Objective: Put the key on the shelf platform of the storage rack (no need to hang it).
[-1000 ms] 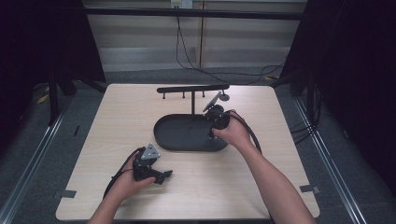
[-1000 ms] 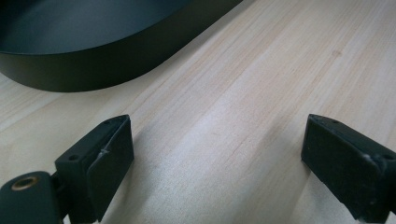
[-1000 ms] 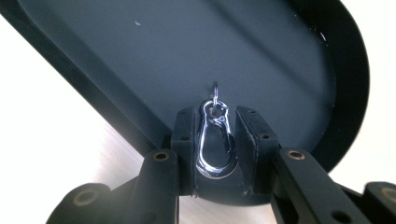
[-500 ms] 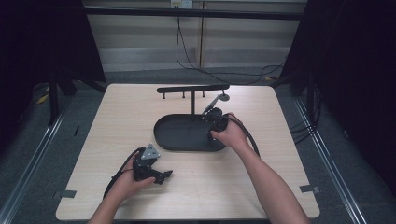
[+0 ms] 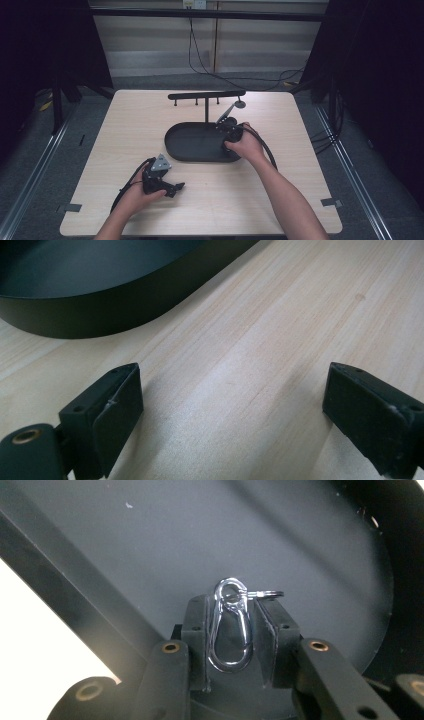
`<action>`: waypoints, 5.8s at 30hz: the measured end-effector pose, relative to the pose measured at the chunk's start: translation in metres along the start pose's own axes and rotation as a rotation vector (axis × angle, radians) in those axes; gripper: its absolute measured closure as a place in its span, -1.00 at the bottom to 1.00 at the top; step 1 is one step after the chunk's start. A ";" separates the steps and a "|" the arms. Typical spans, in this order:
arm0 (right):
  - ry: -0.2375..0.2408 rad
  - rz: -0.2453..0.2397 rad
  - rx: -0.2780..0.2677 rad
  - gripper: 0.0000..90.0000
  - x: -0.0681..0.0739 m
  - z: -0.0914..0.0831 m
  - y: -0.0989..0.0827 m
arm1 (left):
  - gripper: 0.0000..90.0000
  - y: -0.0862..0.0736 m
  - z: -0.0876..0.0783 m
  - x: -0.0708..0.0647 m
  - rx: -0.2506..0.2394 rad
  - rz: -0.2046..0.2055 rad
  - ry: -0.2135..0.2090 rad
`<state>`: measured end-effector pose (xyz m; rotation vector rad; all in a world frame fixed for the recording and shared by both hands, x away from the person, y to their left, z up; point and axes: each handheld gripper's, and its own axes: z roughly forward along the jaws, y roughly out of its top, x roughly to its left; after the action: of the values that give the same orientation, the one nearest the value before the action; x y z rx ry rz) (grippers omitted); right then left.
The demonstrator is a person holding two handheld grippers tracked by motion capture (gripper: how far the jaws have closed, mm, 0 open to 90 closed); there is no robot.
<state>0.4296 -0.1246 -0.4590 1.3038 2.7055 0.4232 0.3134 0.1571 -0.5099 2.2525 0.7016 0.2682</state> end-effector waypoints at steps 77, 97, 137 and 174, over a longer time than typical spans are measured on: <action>0.041 -0.006 -0.075 -0.27 0.002 -0.044 -0.049 | -0.80 0.000 0.000 0.000 0.001 0.001 0.001; 0.052 0.006 -0.097 -0.28 -0.003 -0.062 -0.074 | -0.80 0.000 0.000 0.000 0.000 0.001 0.001; 0.042 0.003 -0.082 -0.30 -0.008 -0.068 -0.122 | -0.80 0.000 0.000 0.000 0.003 0.001 0.002; 0.055 0.048 -0.095 -0.31 -0.019 -0.065 -0.159 | -0.80 0.000 0.000 0.000 0.002 0.001 0.002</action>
<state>0.3080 -0.2468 -0.4441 1.3537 2.6659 0.5929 0.3134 0.1571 -0.5097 2.2552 0.7021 0.2698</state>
